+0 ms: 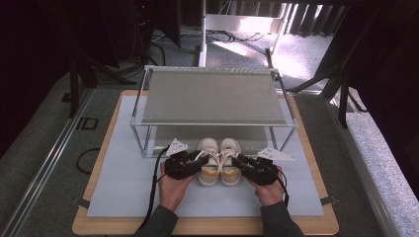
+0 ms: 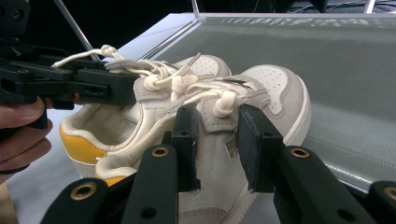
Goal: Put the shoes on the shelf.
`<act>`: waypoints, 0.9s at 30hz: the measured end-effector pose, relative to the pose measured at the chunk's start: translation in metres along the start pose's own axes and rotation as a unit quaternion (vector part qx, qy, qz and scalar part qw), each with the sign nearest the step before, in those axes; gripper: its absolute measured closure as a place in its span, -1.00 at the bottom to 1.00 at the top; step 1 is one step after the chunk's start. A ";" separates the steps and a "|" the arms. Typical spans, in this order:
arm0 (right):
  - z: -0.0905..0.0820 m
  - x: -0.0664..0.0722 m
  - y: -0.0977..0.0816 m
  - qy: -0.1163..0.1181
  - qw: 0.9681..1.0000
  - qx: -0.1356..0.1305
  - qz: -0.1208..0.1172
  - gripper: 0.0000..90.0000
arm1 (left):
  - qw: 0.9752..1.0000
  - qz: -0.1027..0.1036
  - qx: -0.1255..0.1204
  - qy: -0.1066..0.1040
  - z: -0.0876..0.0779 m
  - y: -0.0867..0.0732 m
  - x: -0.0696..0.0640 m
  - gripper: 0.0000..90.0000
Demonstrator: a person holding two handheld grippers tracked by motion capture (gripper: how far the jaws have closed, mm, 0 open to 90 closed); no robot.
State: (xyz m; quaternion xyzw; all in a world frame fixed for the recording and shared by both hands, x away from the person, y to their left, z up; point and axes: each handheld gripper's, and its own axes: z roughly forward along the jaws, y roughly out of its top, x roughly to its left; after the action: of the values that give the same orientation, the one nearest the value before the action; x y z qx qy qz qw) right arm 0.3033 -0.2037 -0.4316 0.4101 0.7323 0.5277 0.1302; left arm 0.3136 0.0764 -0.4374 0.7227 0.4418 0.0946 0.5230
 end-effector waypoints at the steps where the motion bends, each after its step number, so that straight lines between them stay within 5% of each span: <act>1: 0.000 0.000 0.000 0.000 1.000 0.000 0.000 0.54 | 1.000 -0.001 0.000 0.002 0.001 0.001 0.000 0.25; 27: 0.018 -0.014 0.005 -0.009 1.000 -0.017 0.010 0.54 | 0.999 -0.020 -0.027 0.021 0.017 0.006 0.012 0.30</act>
State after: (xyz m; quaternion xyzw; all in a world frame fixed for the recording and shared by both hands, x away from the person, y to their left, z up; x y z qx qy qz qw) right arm 0.3257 -0.2013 -0.4381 0.4197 0.7181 0.5378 0.1381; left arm 0.3341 0.0736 -0.4437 0.6971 0.4642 0.1109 0.5350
